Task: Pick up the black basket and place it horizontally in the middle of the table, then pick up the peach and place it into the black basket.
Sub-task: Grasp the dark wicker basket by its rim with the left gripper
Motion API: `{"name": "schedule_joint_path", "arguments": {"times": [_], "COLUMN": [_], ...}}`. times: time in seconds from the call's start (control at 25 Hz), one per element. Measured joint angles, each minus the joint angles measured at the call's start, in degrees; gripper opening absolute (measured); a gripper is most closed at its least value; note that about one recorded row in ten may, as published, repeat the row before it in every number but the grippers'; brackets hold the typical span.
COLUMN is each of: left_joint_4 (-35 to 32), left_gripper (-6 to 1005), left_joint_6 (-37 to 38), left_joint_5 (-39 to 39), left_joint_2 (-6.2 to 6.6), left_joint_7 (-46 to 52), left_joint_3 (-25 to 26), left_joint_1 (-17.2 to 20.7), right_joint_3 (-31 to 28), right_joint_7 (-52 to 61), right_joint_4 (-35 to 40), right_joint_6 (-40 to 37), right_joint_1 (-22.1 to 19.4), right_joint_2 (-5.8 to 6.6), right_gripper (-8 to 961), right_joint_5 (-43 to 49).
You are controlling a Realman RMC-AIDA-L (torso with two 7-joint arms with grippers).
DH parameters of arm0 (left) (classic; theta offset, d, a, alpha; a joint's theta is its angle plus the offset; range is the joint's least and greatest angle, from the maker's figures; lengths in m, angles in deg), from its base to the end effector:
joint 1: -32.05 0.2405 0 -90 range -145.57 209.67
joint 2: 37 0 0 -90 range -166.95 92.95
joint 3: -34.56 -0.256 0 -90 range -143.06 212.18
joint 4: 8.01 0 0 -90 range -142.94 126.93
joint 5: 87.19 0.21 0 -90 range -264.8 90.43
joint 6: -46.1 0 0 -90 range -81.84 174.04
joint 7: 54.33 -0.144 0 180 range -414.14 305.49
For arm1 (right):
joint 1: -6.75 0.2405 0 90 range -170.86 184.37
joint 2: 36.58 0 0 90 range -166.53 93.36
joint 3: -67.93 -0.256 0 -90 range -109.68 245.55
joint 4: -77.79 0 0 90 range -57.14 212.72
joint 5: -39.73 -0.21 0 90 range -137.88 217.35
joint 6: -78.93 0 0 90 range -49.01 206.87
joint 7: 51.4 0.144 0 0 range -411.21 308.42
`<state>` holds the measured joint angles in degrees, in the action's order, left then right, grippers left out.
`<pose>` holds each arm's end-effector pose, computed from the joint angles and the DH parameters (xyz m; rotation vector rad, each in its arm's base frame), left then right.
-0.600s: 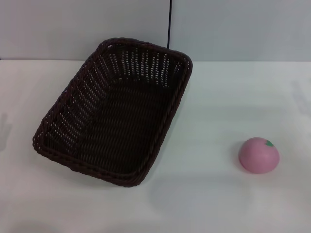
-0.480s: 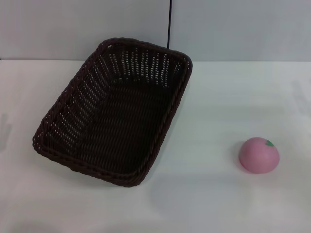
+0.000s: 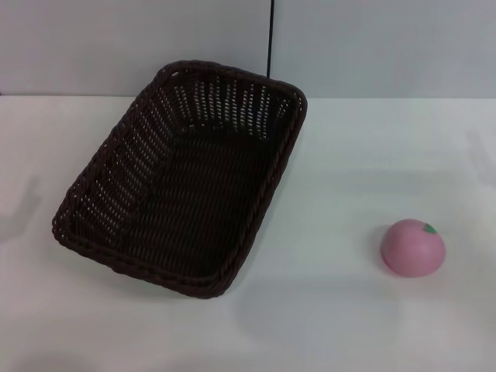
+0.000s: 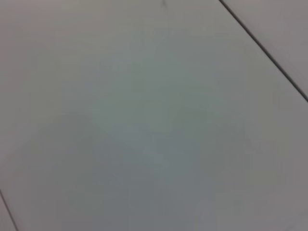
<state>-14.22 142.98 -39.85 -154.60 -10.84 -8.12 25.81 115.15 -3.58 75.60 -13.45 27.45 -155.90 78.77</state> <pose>-0.3749 0.1986 0.0511 -1.4575 -0.6752 -1.1450 0.3317 0.2726 0.0167 -1.4535 0.8240 1.3432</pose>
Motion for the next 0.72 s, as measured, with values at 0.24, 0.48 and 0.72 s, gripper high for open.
{"name": "schedule_joint_path", "arguments": {"times": [0.24, 0.48, 0.72], "left_joint_4": [-21.68, -40.93, -60.99], "left_gripper": [832, 832, 831], "left_joint_6": [-7.09, -13.3, -17.85], "left_joint_5": [9.89, 28.85, 52.19], "left_joint_2": [5.76, 6.45, 3.16], "left_joint_7": [25.54, 44.6, 62.59], "left_joint_3": [-8.92, -8.1, -7.95], "left_joint_1": [2.57, 2.01, -1.9], "right_joint_3": [-0.14, -0.19, -0.19], "right_joint_7": [0.0, 0.0, 0.11], "right_joint_4": [0.2, 0.31, 0.43], "right_joint_6": [0.2, 0.22, 0.06], "right_joint_1": [-0.35, -0.21, -0.1], "right_joint_2": [0.05, 0.14, 0.14], "right_gripper": [677, 677, 677], "right_joint_5": [-0.27, -0.31, -0.35]}}
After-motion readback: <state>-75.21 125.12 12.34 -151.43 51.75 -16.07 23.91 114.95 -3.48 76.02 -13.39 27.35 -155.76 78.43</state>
